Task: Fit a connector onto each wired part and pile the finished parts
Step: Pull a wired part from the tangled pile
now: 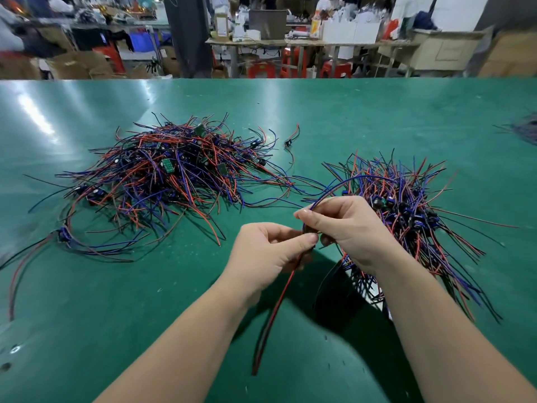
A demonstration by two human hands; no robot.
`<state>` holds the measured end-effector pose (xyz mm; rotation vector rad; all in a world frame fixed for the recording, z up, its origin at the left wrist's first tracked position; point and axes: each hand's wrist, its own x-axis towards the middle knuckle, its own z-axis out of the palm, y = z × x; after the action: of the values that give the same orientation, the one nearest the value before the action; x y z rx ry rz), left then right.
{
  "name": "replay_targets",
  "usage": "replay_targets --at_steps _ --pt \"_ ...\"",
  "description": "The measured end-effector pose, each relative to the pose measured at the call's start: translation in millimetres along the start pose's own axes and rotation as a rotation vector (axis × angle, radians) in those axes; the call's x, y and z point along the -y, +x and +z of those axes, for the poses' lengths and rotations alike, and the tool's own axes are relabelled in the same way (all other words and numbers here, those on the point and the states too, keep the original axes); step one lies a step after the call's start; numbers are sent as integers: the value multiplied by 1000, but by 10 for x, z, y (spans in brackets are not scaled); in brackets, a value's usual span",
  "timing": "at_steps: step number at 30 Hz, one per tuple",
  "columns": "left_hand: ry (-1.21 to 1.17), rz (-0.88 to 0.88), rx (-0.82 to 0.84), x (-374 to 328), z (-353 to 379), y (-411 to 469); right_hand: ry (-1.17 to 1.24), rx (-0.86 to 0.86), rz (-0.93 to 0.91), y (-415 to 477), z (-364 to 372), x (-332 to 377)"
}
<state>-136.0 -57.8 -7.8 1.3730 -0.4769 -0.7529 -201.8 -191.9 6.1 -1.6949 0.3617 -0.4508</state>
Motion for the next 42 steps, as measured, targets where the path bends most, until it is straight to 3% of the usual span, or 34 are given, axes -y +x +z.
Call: replay_targets --at_steps 4,8,13,16,19,24,29,31,33,36,38,40,42 --pt "185 -38 86 -4 -52 -14 152 -168 -54 20 -212 98" --pt "268 -125 211 5 -20 -39 239 -404 9 40 -384 94" --pt "376 -119 230 -14 -60 -39 295 -454 73 56 -349 56" --pt "305 -46 112 -41 -89 -15 281 -423 115 70 -315 91" --pt "54 44 -121 -56 -108 60 102 -309 119 57 -264 81" --pt "-72 81 -204 -41 -168 117 -191 27 -145 -50 11 44" --pt "-37 93 -175 -16 -162 137 -262 -123 -301 -53 180 23" --pt "198 175 -316 -18 -262 185 -253 -308 -322 -28 57 43" --pt "641 253 -513 -31 -420 221 -355 -544 -319 -4 -159 76" --pt "1014 163 -677 -59 -646 233 -577 -836 -254 -6 -487 110" --pt "1156 6 -691 -41 -733 245 -685 -856 -153 -7 -625 90" --pt "1255 -153 -641 -11 -763 266 -786 -771 -32 2 -681 42" --pt "1328 -197 -602 8 -773 294 -817 -689 72 4 -691 4"
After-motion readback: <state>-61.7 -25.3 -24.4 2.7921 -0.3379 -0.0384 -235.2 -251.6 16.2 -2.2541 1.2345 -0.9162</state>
